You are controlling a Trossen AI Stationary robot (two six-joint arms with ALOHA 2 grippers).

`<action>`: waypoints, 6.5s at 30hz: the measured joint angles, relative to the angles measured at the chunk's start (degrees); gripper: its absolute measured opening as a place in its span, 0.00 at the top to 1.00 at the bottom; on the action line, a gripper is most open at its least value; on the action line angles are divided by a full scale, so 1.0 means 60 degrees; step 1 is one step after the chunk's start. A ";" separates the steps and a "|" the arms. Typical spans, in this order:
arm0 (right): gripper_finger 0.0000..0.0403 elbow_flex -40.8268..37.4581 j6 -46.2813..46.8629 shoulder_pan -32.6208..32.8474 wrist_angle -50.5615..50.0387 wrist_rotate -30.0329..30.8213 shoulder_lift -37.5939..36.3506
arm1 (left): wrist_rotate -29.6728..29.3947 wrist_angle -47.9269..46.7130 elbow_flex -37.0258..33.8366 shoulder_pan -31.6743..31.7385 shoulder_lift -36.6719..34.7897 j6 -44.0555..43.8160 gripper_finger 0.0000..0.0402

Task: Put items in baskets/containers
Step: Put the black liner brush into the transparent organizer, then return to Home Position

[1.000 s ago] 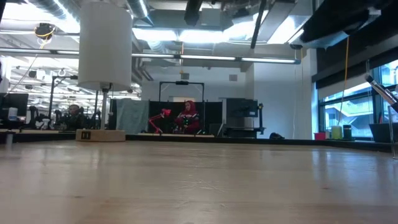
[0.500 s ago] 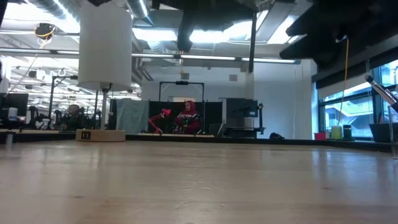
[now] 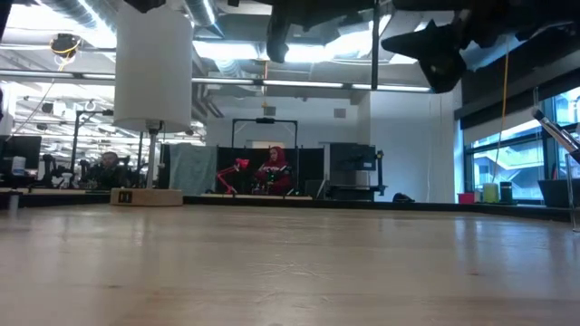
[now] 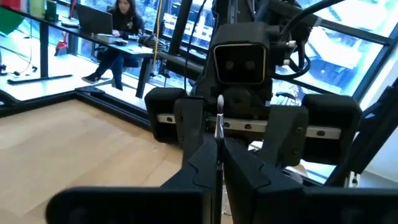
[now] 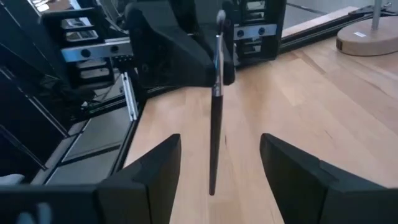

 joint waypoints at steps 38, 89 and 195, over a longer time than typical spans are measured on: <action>0.95 0.0062 -0.0787 -0.0455 0.1261 -0.0589 0.0683 | 0.0431 -0.0361 0.0015 0.0044 -0.0057 0.0807 0.95; 0.69 0.3664 1.0080 0.6357 -1.4956 0.2399 -0.0084 | -0.0594 -0.4099 0.0015 0.0095 -0.0852 0.0117 0.62; 0.98 -0.1658 -0.3727 -0.9064 -0.0927 -1.1240 -0.4804 | 0.4341 -0.5715 -0.7934 0.4216 -1.3944 0.4131 0.85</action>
